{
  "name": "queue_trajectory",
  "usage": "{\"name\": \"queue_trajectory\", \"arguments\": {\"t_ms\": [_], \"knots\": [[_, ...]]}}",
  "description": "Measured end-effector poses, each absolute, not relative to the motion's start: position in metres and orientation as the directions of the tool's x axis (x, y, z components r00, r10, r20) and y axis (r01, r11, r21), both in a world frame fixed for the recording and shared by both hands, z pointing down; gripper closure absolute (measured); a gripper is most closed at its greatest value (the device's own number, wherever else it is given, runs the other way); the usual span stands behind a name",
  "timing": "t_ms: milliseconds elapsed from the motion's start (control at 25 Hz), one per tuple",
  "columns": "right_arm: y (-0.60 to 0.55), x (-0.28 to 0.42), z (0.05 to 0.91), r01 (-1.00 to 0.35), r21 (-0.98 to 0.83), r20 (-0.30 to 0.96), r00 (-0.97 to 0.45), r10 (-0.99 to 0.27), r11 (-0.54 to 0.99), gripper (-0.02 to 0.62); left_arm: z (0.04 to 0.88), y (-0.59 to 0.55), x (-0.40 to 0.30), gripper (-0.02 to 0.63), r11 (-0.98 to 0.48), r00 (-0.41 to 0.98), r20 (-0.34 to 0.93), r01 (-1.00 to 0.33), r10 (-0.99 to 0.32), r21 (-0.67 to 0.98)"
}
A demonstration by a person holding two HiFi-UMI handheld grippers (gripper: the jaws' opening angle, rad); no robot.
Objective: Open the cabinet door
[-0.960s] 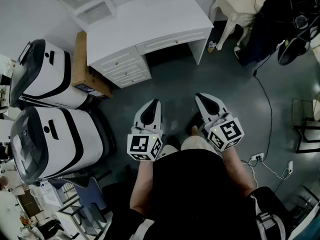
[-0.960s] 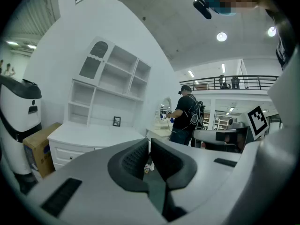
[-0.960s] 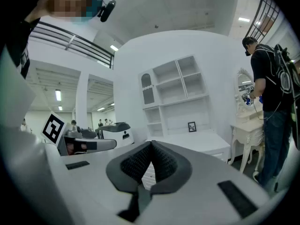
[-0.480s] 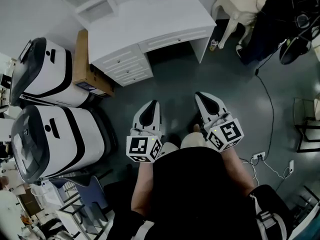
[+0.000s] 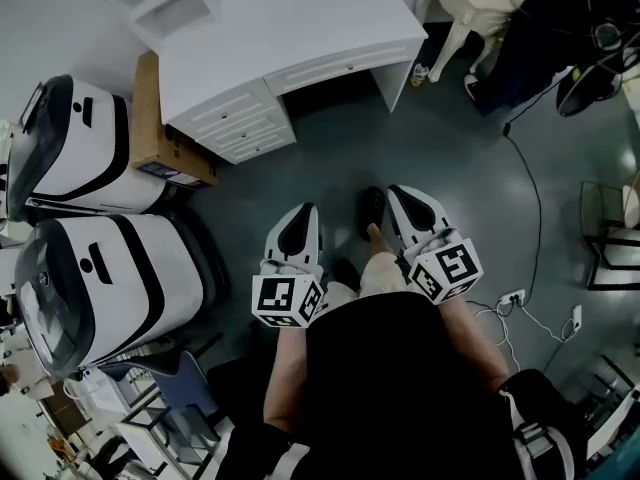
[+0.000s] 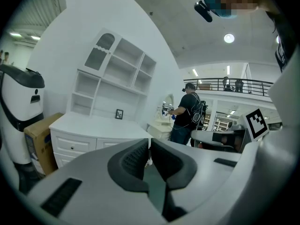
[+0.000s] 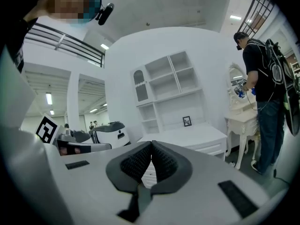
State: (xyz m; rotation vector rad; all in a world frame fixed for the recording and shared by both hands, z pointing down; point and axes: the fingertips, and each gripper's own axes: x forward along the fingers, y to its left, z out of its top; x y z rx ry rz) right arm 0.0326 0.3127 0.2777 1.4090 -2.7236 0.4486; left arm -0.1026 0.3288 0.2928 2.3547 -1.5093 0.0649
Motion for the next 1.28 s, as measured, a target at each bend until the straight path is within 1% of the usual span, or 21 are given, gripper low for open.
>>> {"name": "queue_trajectory", "arguments": {"t_ms": [360,640,1000,1280], "knots": [[0.234,0.020,0.293,-0.799,-0.228,0.184,-0.596,-0.781,0.556,0.578,0.301,0.261,-0.116,0.572,-0.349,0.404,0.247,-0.907,-0.881,0.237],[0.156,0.023,0.303,-0.787,-0.210,0.217,-0.616,-0.757,0.580,0.575,0.296,0.180,-0.099,0.572,-0.369,0.418,0.257,-0.903,-0.871,0.218],[0.075,0.050,0.332,-0.766,-0.241,0.289,-0.643,-0.710,0.596,0.554,0.294,0.100,-0.070,0.572,-0.348,0.394,0.284,-0.916,-0.874,0.200],[0.022,0.067,0.366,-0.752,-0.282,0.333,-0.659,-0.674,0.595,0.516,0.302,0.056,-0.049,0.572,-0.322,0.371,0.306,-0.925,-0.877,0.200]]}}
